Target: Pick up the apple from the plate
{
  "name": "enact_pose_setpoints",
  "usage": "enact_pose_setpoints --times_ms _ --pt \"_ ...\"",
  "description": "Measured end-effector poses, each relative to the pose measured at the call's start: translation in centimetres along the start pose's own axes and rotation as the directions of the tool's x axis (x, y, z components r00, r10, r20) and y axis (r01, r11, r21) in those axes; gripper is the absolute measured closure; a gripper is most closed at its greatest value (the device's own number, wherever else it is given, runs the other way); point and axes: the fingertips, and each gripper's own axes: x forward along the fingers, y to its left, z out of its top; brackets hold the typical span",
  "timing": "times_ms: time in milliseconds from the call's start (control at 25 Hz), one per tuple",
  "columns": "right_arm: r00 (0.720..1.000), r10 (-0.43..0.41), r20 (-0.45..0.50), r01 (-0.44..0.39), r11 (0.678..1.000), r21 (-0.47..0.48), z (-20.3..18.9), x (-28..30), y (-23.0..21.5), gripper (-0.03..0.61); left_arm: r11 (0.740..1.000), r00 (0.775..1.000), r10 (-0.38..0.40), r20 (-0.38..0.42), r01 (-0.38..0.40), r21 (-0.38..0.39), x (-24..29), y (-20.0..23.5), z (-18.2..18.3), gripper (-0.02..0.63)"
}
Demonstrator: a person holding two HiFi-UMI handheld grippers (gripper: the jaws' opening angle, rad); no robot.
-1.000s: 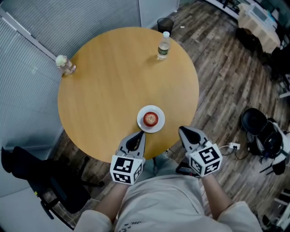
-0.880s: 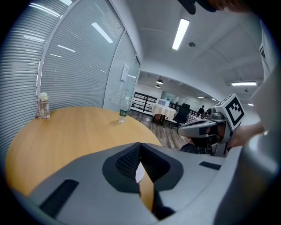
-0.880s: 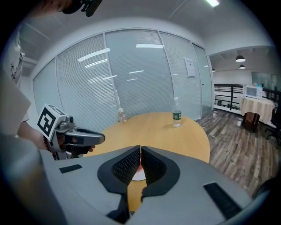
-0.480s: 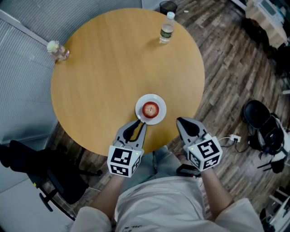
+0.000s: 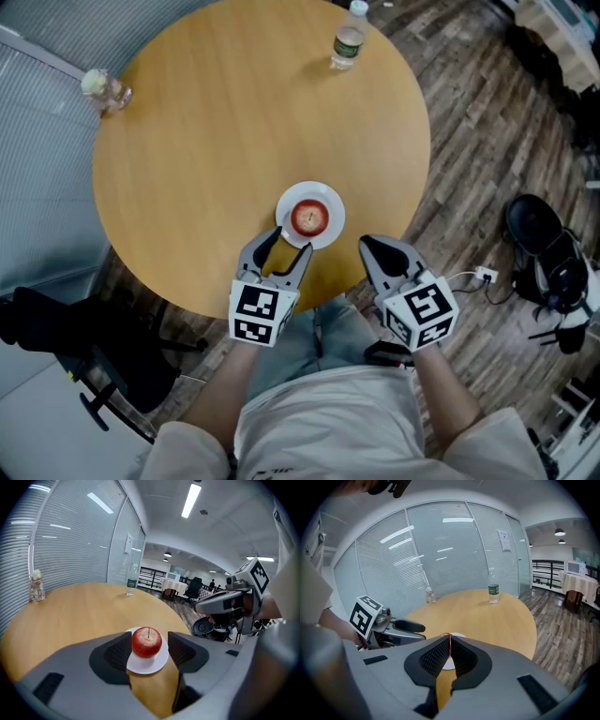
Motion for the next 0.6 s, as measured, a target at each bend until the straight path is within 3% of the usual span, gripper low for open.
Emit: enact_pose_setpoints --times_ms 320,600 --pt "1.0 0.0 -0.023 0.001 1.0 0.022 -0.9 0.5 -0.6 0.548 1.0 0.998 -0.003 -0.065 0.004 0.013 4.1 0.3 -1.5 0.251" --pt "0.999 -0.008 -0.038 0.01 0.999 0.038 -1.6 0.5 -1.2 0.548 0.999 0.992 0.017 -0.123 -0.013 0.031 6.6 0.7 -2.8 0.229"
